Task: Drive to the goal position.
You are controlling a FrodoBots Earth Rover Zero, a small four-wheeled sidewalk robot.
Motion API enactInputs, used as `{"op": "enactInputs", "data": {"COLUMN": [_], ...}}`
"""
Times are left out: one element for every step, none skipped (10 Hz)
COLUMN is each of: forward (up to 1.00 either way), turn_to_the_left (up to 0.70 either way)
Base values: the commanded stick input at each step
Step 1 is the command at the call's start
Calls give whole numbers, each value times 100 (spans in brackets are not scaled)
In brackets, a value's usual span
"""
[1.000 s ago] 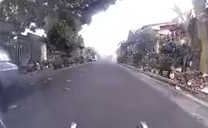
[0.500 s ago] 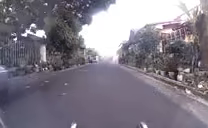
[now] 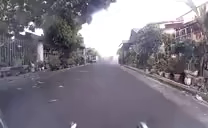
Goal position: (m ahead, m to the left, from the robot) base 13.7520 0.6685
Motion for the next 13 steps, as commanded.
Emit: {"op": "enactInputs", "data": {"forward": [70, 70, 70, 70, 70, 70, 70, 70, 70, 70, 70, 70, 70], "turn_to_the_left": [19, 19, 19, 19, 19, 19, 17, 5, 1, 0, 0, 0, 0]}}
